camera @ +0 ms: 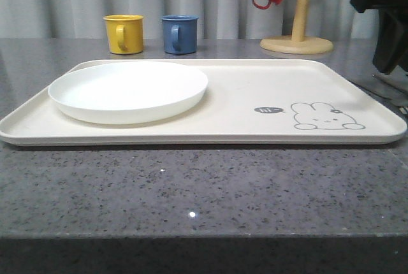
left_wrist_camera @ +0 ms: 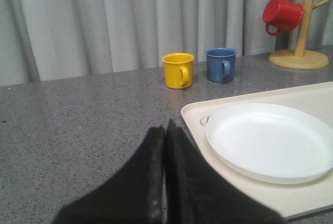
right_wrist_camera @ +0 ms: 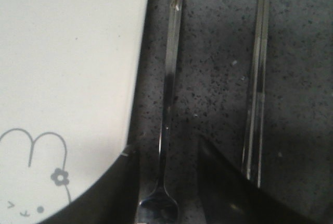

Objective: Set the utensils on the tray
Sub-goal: 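Reach the right gripper down to the fork and grasp it, then lower the fork with the right gripper onto the tray beside the plate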

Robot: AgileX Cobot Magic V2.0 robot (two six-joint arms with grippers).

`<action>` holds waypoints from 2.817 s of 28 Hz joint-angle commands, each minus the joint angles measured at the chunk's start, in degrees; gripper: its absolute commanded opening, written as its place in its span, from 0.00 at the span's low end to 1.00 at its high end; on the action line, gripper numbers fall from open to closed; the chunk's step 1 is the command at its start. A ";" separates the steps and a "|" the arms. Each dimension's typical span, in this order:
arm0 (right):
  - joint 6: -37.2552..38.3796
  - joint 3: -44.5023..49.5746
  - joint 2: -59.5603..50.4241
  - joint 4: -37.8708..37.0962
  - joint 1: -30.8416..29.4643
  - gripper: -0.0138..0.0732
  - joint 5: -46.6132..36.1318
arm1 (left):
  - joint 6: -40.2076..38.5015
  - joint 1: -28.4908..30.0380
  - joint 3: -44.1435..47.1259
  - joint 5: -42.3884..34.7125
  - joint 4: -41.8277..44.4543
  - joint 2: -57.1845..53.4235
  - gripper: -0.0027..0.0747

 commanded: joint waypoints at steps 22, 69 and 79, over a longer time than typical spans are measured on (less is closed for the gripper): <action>-0.31 -2.51 4.78 0.56 0.02 0.07 -1.38 | -0.70 -0.04 -1.56 -4.75 -0.71 0.66 0.01; 35.18 -24.20 18.05 -5.68 23.59 0.23 10.69 | -0.70 -0.04 -1.56 -4.75 -0.71 0.66 0.01; 35.02 -29.44 16.14 -8.93 23.53 0.52 16.26 | -0.70 -0.04 -1.56 -4.75 -0.71 0.66 0.01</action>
